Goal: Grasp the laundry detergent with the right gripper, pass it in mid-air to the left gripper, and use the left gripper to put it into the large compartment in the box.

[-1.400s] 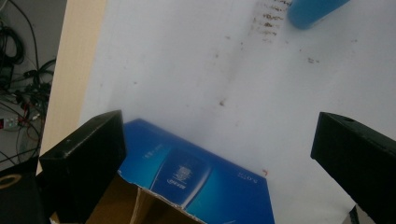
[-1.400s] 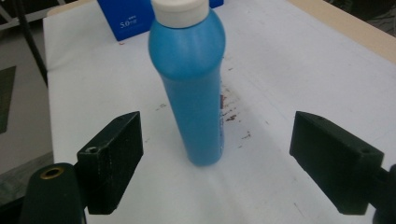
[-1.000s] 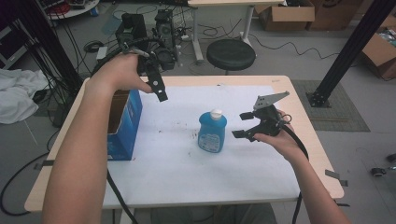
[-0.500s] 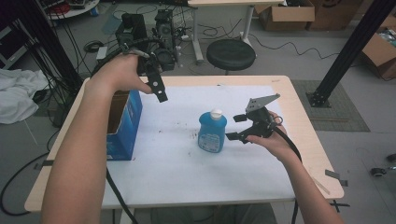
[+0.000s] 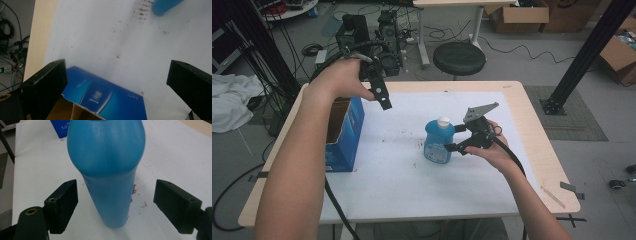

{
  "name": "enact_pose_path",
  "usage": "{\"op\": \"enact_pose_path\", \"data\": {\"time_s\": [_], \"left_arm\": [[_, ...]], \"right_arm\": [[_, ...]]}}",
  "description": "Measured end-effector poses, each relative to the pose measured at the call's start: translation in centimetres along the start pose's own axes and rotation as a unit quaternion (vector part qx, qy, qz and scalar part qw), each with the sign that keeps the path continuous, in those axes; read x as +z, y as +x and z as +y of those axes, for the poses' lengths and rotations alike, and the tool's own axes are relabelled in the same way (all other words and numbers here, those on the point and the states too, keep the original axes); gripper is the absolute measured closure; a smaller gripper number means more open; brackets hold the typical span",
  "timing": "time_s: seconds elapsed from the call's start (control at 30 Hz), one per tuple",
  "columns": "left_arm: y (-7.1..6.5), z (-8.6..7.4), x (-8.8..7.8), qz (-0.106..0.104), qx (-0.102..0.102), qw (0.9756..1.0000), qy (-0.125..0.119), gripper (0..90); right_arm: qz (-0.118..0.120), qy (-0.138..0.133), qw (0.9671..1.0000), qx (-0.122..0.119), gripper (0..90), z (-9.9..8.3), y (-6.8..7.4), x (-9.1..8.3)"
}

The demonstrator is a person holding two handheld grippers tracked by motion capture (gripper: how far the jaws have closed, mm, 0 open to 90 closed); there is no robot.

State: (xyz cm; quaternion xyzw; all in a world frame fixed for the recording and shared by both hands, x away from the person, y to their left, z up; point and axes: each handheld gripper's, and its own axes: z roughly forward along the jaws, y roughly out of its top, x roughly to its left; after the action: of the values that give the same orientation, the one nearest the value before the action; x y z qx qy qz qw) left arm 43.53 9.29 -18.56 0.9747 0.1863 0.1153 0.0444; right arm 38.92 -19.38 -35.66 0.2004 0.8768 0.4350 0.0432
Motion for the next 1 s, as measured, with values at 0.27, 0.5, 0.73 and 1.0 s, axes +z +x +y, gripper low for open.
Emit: {"op": "enact_pose_path", "data": {"time_s": [0.27, 0.5, 0.73, 1.0], "left_arm": [[0.0, -0.2, -0.2, -0.003, -0.003, 1.0000, -0.007, 3.8], [0.1, -0.4, -0.2, -0.002, -0.006, 0.9999, -0.009, 3.6], [0.1, -0.7, -0.3, -0.004, -0.009, 0.9999, -0.010, 3.8], [0.1, -0.9, -0.4, -0.004, -0.009, 0.9999, -0.012, 3.8]], "right_arm": [[-0.001, -0.002, 1.0000, -0.005, 21.1, 0.3, 0.3, 1.3], [-0.008, -0.004, 0.9999, -0.007, 24.2, 0.6, 0.5, 2.3], [-0.014, -0.002, 0.9998, -0.015, 28.1, 0.7, 0.7, 3.1], [-0.018, -0.011, 0.9995, -0.025, 40.9, 0.6, 0.8, 3.2]]}}
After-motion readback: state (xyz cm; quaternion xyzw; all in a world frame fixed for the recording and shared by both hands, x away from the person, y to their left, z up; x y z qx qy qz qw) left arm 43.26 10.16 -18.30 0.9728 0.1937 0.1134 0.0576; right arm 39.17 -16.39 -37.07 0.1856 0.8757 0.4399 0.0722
